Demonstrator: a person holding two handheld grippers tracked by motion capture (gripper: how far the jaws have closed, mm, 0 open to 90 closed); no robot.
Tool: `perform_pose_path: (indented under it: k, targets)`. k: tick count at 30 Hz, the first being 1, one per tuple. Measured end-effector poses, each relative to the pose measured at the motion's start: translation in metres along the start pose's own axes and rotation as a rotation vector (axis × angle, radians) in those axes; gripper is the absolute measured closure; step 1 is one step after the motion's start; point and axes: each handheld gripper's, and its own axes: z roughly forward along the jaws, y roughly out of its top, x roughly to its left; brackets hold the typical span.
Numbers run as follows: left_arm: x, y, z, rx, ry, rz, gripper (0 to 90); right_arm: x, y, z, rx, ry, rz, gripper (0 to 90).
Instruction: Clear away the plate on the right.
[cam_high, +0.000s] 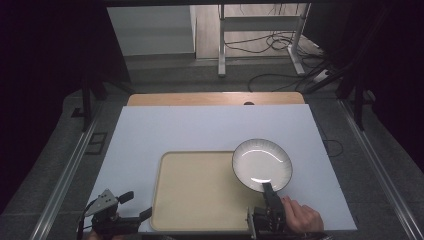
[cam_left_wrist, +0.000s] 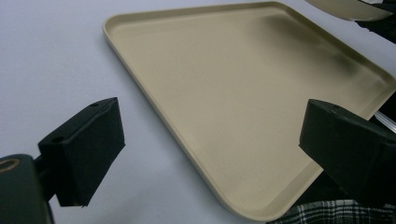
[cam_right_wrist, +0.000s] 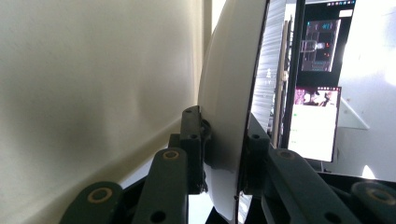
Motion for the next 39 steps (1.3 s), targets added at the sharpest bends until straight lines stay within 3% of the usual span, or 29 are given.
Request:
perform_pose_path:
  k: [2, 7, 10, 12, 16, 17, 39]
  targets:
    - [0.0, 0.0, 0.0, 0.0, 0.0, 0.0, 6.4, 0.0, 0.003, -0.003, 0.011, 0.003, -0.01, 75.8]
    - [0.0, 0.0, 0.0, 0.001, 0.001, 0.0, 6.4, 0.002, 0.01, -0.004, -0.043, -0.006, -0.012, 75.7]
    - [0.0, 0.0, 0.0, 0.001, 0.001, 0.0, 6.4, 0.002, 0.014, -0.007, -0.018, -0.003, -0.026, 75.7]
    - [0.0, 0.0, 0.0, 0.001, 0.001, 0.001, 6.4, 0.005, 0.017, -0.005, -0.077, -0.005, -0.015, 75.6]
    - [0.0, 0.0, 0.0, 0.002, 0.001, 0.0, 6.4, 0.006, 0.024, -0.008, -0.065, 0.004, -0.031, 75.6]
    - [0.0, 0.0, 0.0, 0.002, 0.001, 0.0, 6.4, 0.007, 0.025, -0.007, -0.088, -0.007, -0.025, 75.6]
    - [0.0, 0.0, 0.001, 0.0, 0.001, 0.0, 6.4, 0.021, 0.061, -0.007, -0.17, -0.002, -0.075, 75.1]
